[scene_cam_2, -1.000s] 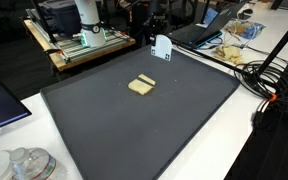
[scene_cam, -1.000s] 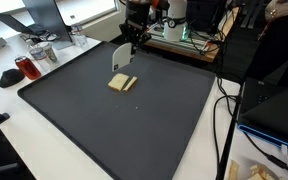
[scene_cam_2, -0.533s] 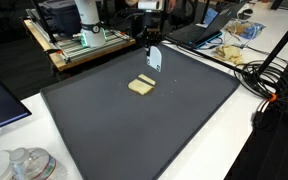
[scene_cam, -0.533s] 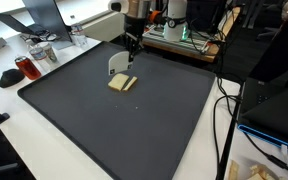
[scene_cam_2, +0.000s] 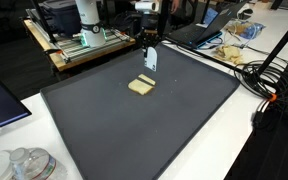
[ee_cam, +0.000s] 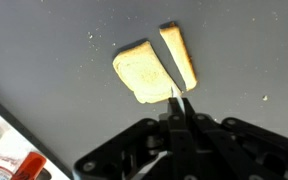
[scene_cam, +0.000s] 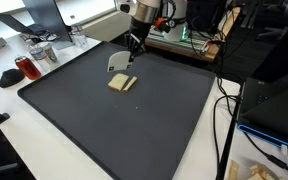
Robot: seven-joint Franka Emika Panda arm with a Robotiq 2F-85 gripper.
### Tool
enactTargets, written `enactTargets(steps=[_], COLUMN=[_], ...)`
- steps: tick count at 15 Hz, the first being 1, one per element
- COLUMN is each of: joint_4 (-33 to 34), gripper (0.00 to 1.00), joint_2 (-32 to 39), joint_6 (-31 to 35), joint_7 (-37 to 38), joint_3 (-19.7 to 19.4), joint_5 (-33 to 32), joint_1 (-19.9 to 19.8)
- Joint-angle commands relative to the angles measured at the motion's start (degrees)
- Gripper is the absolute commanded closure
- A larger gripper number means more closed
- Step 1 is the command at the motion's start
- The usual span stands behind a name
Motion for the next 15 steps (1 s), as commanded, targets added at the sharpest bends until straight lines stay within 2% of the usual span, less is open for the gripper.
enactTargets(steps=[1,7,12,15], joint_4=[-3.9,-3.1,0.2,3.5], gripper=[0.99,0.99,0.99,0.99], joint_2=[6.2,8.2,-0.7,-8.6], joint_6=[1.6,1.6,0.6,0.6], joint_7=[1.1,1.3,1.8,1.9], joint_3=[-5.8,-6.4,-4.9,-3.6], joint_5=[4.8,2.8,-4.1,-12.0], joint_1=[4.7,4.9,5.3,5.6])
